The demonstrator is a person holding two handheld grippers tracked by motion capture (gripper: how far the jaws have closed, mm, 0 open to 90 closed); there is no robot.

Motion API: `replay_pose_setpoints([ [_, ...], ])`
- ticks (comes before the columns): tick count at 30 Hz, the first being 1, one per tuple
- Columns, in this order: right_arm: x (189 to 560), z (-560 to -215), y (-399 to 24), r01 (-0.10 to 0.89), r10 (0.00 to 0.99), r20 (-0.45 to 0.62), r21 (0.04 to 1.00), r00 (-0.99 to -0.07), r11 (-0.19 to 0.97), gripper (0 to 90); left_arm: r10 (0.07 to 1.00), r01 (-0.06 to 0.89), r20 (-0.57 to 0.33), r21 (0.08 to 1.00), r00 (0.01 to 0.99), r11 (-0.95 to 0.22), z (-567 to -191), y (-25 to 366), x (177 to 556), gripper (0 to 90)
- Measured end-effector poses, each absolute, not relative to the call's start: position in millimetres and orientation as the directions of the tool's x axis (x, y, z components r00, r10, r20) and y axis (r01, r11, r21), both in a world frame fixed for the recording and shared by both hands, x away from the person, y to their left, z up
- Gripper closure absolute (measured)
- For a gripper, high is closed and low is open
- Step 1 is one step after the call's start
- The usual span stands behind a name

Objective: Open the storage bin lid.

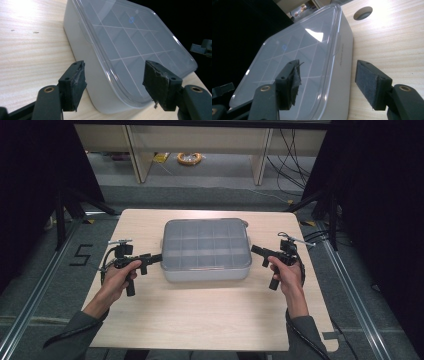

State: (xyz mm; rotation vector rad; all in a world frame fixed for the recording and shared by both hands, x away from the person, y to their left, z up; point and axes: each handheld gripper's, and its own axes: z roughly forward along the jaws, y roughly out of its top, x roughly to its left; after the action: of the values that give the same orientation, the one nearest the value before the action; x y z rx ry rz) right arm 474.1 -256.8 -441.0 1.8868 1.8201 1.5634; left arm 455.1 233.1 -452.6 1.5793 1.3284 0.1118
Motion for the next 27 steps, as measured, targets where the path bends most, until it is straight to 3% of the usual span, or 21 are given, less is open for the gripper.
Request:
replay_pose_setpoints([
  [6, 484, -442, -251, 0.725, 0.772, 0.601, 0.624, -0.207, -0.292, 39.2, 0.787, 0.692, -0.497, 0.71, 0.364, 0.129, -457, 227, 466, 33.1],
  [7, 488, -445, -253, 0.697, 0.784, 0.567, 0.668, -0.251, -0.26, 39.3, 0.792, 0.692, -0.491, 0.711, 0.363, 0.124, -457, 226, 467, 33.0],
  [9, 490, -441, -248, 0.725, 0.771, 0.599, 0.627, -0.216, -0.284, 39.7, 0.791, 0.692, -0.49, 0.711, 0.366, 0.12, -455, 225, 471, 32.9],
  [11, 495, -443, -250, 0.69, 0.786, 0.557, 0.68, -0.268, -0.247, 40.3, 0.782, 0.695, -0.504, 0.707, 0.366, 0.13, -453, 224, 476, 32.1],
  [14, 499, -441, -249, 0.688, 0.795, 0.547, 0.683, -0.262, -0.243, 40.7, 0.791, 0.693, -0.491, 0.71, 0.364, 0.122, -452, 225, 482, 31.3],
  [16, 498, -437, -245, 0.731, 0.78, 0.594, 0.619, -0.196, -0.288, 41.4, 0.798, 0.692, -0.489, 0.71, 0.353, 0.13, -451, 226, 486, 32.3],
  [18, 504, -442, -247, 0.696, 0.802, 0.544, 0.675, -0.246, -0.244, 42.1, 0.811, 0.679, -0.469, 0.723, 0.35, 0.125, -448, 227, 490, 32.5],
  [23, 511, -442, -241, 0.692, 0.801, 0.547, 0.676, -0.242, -0.253, 42.7, 0.817, 0.672, -0.463, 0.729, 0.343, 0.131, -443, 223, 498, 32.5],
  [25, 510, -438, -236, 0.732, 0.781, 0.595, 0.615, -0.189, -0.291, 43.1, 0.812, 0.673, -0.471, 0.727, 0.344, 0.136, -442, 221, 501, 32.6],
  [27, 514, -441, -235, 0.712, 0.793, 0.574, 0.643, -0.203, -0.283, 43.6, 0.813, 0.676, -0.47, 0.725, 0.343, 0.134, -443, 219, 503, 32.7],
])
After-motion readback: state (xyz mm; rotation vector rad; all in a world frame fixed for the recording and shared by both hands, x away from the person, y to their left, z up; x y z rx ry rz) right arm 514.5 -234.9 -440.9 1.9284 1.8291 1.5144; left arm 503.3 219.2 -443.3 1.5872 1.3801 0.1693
